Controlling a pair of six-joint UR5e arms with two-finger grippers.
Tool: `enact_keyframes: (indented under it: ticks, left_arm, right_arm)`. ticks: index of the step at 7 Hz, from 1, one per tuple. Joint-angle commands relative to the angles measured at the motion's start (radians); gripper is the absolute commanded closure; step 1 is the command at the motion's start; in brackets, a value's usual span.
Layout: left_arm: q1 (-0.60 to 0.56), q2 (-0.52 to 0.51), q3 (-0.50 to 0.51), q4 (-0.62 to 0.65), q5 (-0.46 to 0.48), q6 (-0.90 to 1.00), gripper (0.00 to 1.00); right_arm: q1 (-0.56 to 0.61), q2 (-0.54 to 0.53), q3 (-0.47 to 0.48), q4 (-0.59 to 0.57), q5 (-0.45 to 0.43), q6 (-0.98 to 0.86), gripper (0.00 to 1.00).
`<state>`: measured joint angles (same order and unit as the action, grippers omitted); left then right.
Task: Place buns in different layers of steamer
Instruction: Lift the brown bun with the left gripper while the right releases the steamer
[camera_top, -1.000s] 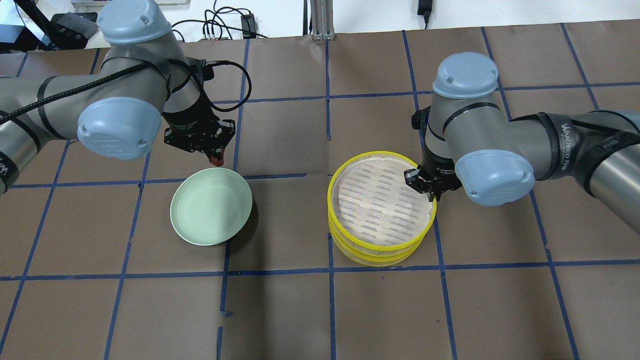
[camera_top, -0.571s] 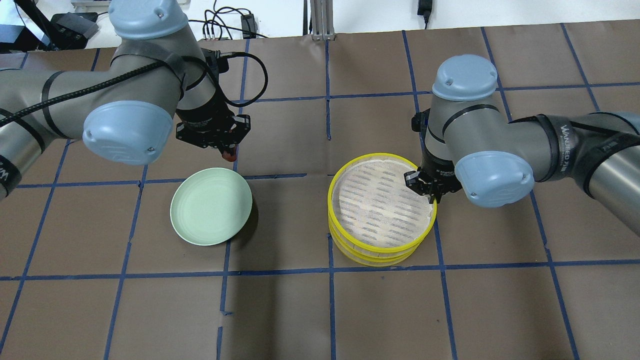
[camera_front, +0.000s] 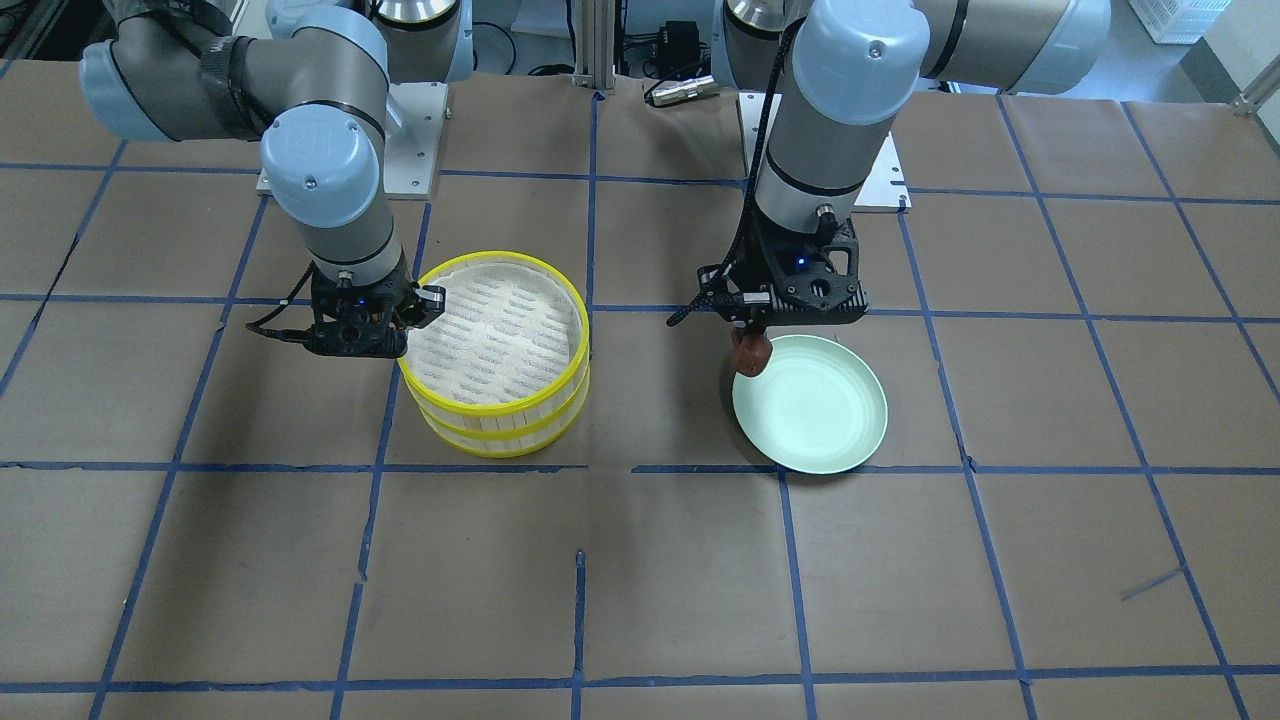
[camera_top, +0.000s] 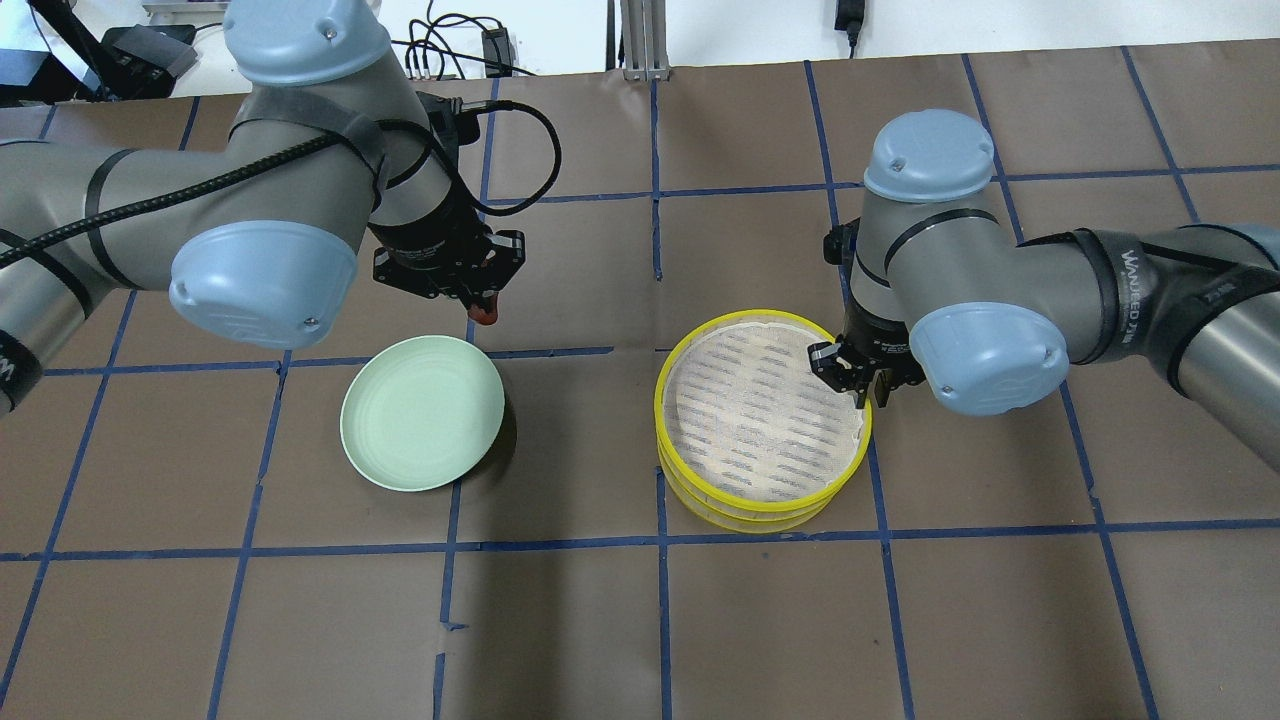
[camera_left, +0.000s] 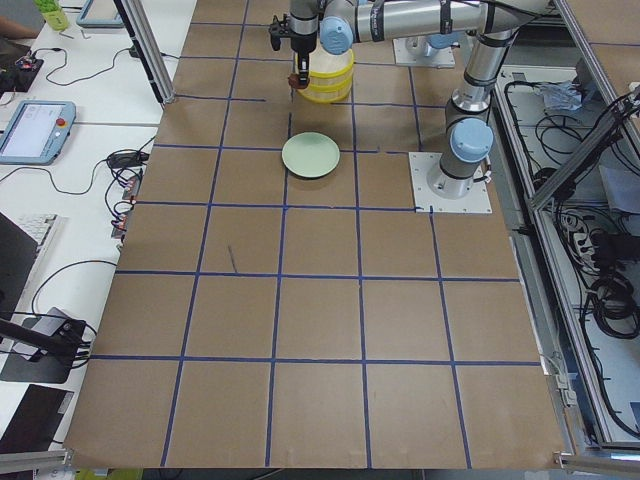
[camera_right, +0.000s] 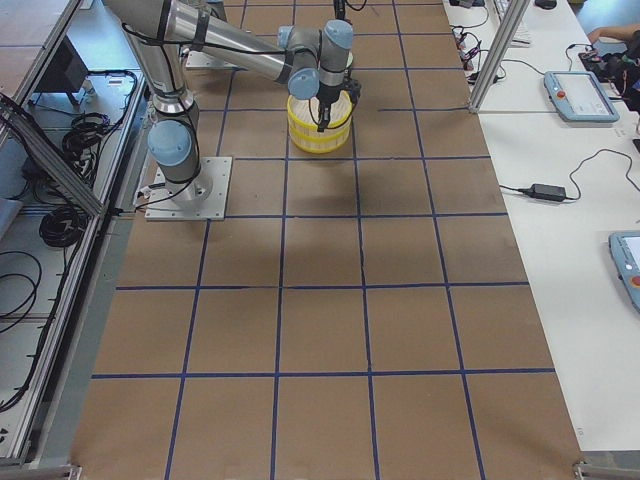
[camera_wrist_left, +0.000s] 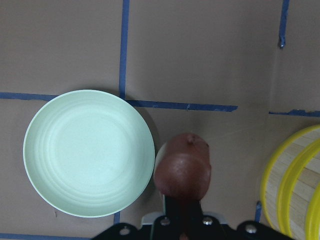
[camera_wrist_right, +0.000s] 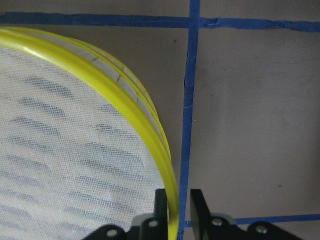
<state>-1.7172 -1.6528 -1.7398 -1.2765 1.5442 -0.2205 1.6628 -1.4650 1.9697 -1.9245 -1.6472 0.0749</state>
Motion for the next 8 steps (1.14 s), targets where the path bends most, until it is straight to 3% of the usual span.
enact_keyframes:
  ticks: [1, 3, 5, 8]
  left_arm:
    - [-0.002, -0.002, 0.0, 0.005, -0.007, -0.008, 0.98]
    - [-0.008, -0.005, -0.001, 0.005, -0.009, -0.036, 0.98]
    - [-0.027, -0.004, 0.008, 0.006, -0.01, -0.092, 0.98]
    - [-0.218, -0.086, 0.011, 0.162, -0.01, -0.36, 0.98]
  right_arm:
    - [0.0, 0.002, -0.005, 0.004, -0.003, -0.001, 0.21]
    - [-0.047, -0.003, -0.063, 0.025, 0.007, -0.006, 0.21]
    - [-0.099, -0.015, -0.191, 0.16, 0.1, -0.006, 0.21]
    - [-0.097, -0.026, -0.505, 0.456, 0.089, 0.011, 0.22]
